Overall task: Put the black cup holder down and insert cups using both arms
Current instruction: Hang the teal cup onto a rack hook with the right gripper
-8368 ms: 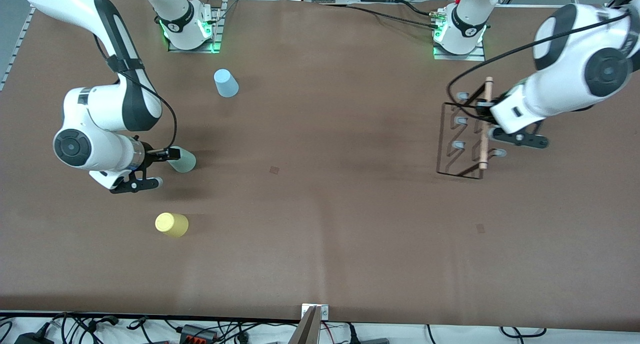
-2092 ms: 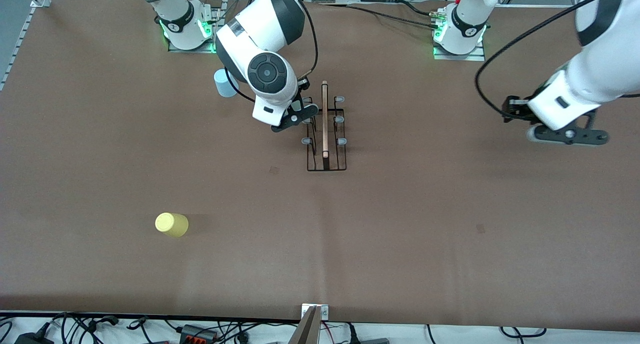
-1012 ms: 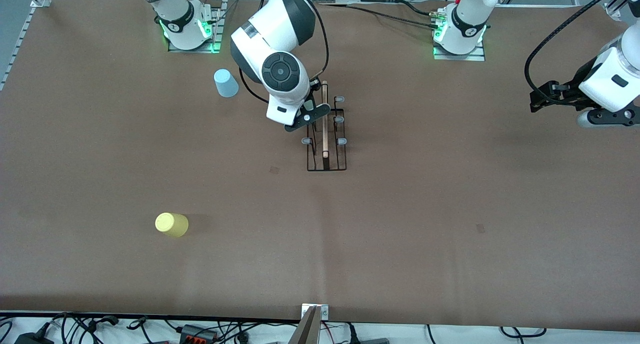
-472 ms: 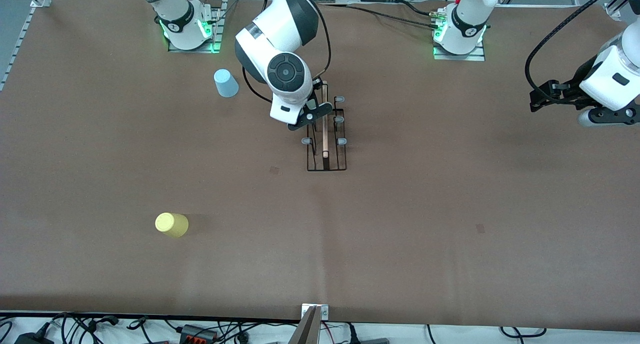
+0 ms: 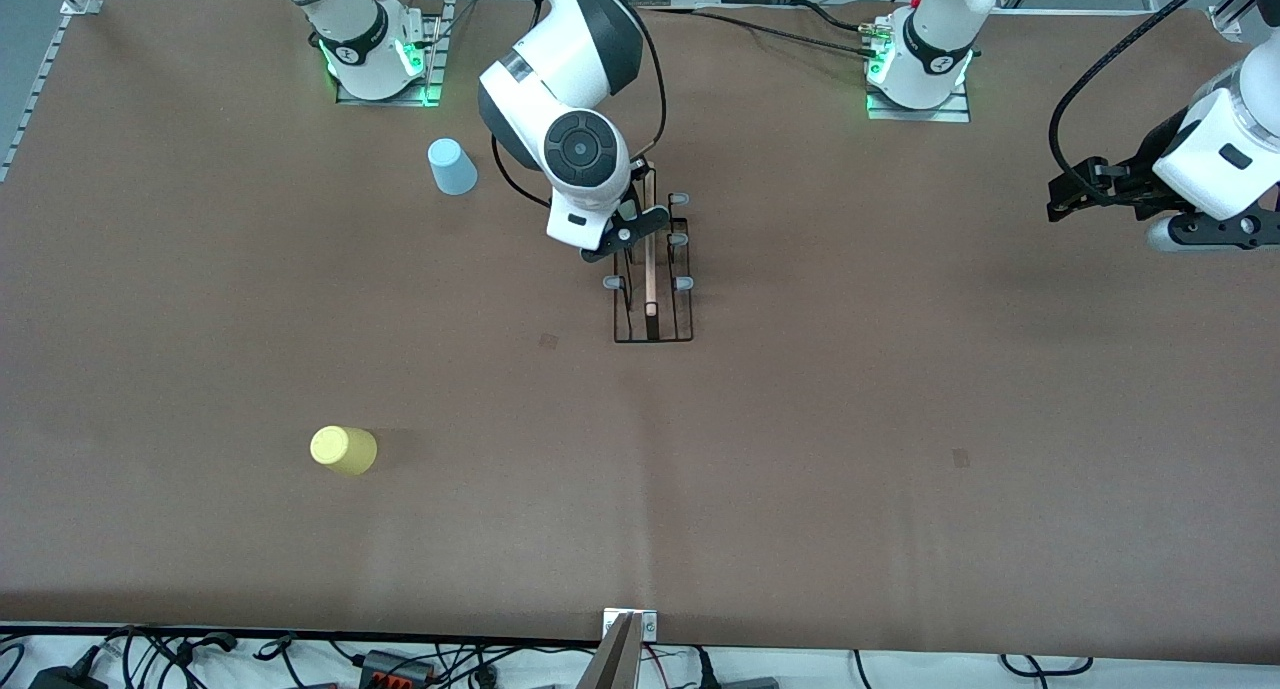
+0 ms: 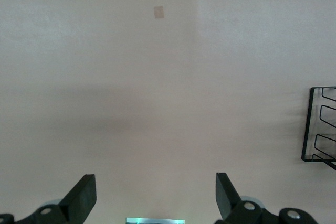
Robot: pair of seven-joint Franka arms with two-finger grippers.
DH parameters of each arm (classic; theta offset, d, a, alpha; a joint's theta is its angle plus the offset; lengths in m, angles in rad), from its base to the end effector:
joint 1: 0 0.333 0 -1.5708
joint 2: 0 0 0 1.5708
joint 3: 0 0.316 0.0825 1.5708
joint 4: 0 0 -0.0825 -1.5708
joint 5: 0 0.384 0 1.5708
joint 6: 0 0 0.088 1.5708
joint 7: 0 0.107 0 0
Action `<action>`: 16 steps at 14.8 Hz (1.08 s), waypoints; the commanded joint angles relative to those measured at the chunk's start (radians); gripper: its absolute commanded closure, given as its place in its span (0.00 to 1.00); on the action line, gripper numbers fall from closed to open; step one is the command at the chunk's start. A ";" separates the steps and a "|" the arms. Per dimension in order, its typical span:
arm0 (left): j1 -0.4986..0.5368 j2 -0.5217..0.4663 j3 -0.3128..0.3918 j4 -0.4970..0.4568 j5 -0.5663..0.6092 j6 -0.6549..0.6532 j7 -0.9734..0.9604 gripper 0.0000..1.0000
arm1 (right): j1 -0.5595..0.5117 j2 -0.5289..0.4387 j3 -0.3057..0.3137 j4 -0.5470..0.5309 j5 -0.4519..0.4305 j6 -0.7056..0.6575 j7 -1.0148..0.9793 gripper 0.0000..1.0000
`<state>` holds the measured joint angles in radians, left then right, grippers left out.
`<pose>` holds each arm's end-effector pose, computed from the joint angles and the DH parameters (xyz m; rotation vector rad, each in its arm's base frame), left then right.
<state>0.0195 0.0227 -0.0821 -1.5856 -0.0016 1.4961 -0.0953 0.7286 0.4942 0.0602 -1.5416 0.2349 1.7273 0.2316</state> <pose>0.5509 -0.0342 0.5990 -3.1309 -0.0510 0.1756 0.4503 0.4764 0.3483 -2.9247 -0.7179 0.5974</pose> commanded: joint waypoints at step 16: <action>-0.001 0.002 0.012 0.029 -0.009 -0.036 0.031 0.00 | 0.023 0.055 -0.008 0.008 -0.017 0.046 0.011 0.70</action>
<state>0.0205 0.0227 -0.0783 -1.5850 -0.0016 1.4863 -0.0890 0.7361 0.5448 0.0595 -1.5416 0.2294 1.7673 0.2316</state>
